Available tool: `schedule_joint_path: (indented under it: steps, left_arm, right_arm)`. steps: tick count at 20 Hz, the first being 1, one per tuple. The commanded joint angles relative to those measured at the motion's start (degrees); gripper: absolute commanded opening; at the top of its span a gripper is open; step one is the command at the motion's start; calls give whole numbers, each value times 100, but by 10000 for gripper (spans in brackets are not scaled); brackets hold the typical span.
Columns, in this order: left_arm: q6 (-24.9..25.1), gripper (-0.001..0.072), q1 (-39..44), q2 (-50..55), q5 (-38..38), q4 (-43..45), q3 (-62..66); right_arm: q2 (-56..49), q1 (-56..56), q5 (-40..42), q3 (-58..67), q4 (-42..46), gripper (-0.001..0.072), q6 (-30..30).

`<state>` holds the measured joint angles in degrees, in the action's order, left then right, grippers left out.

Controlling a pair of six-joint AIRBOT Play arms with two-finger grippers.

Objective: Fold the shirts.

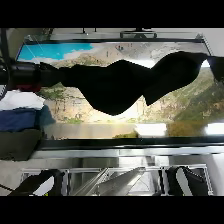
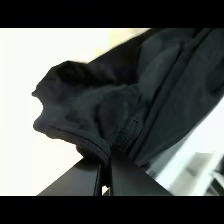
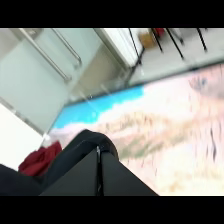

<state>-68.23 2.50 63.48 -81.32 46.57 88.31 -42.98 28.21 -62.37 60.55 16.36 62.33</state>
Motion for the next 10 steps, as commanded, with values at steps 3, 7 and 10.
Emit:
schedule_joint_path:
  steps: [3, 7, 10]
  left_arm:
    - [737, 25, 79, 673, 800, -494, -1506]
    - [1117, 25, 382, 1615, 1200, -599, -2118]
    - [1176, 32, 282, 2288, 981, -605, -2039]
  right_arm:
    - [-1473, -852, -63, -778, 404, 19, 328]
    - [-2791, -1427, -24, -962, 420, 19, -407]
    - [-3427, -1250, 385, -944, 415, 20, -590]
